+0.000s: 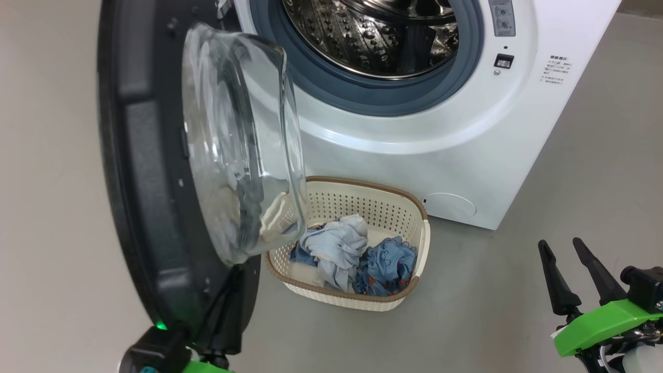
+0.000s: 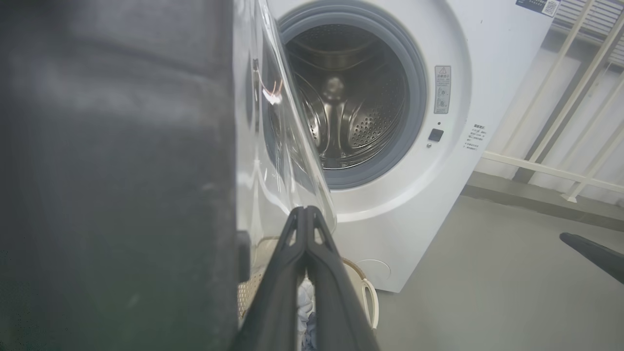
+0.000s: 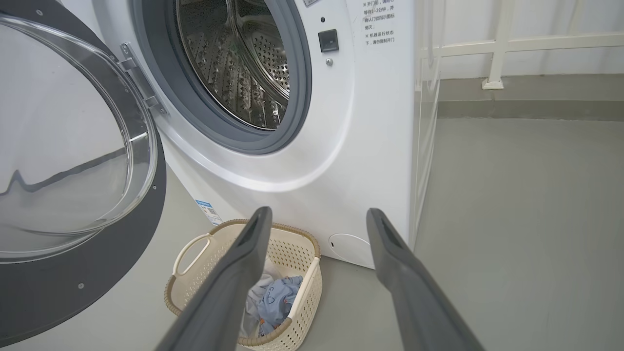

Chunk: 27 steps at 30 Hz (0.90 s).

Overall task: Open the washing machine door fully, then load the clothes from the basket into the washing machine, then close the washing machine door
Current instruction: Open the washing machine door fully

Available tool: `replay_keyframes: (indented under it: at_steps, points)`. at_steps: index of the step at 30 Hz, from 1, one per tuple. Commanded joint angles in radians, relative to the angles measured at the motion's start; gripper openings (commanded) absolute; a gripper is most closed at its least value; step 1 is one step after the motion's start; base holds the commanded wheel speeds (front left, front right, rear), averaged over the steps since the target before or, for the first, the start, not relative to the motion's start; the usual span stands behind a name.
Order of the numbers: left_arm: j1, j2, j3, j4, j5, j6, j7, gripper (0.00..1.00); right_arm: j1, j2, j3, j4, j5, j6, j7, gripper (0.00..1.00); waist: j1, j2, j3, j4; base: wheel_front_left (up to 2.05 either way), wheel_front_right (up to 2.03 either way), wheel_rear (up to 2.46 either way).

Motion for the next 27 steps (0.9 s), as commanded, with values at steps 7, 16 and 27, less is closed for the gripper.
replay_keyframes:
  at_steps: [7,16,27]
  points:
    - [-0.023,0.043,0.105,-0.004,-0.005,0.053,0.008,0.00,-0.014,-0.020,0.026,-0.029,-0.002,0.002,-0.012,1.00,0.0001,0.0000,0.013,0.002,0.00,0.00,0.00]
    - [-0.025,0.067,0.162,0.029,-0.020,0.078,0.005,0.00,-0.015,-0.019,0.027,-0.031,-0.001,0.002,-0.012,1.00,0.0001,0.0000,0.017,-0.003,0.00,0.00,0.00]
    - [-0.049,0.094,0.237,0.081,-0.038,0.088,-0.002,0.00,-0.025,-0.023,0.032,-0.030,0.000,0.002,-0.012,1.00,0.0001,0.0000,0.027,0.000,0.00,0.00,0.00]
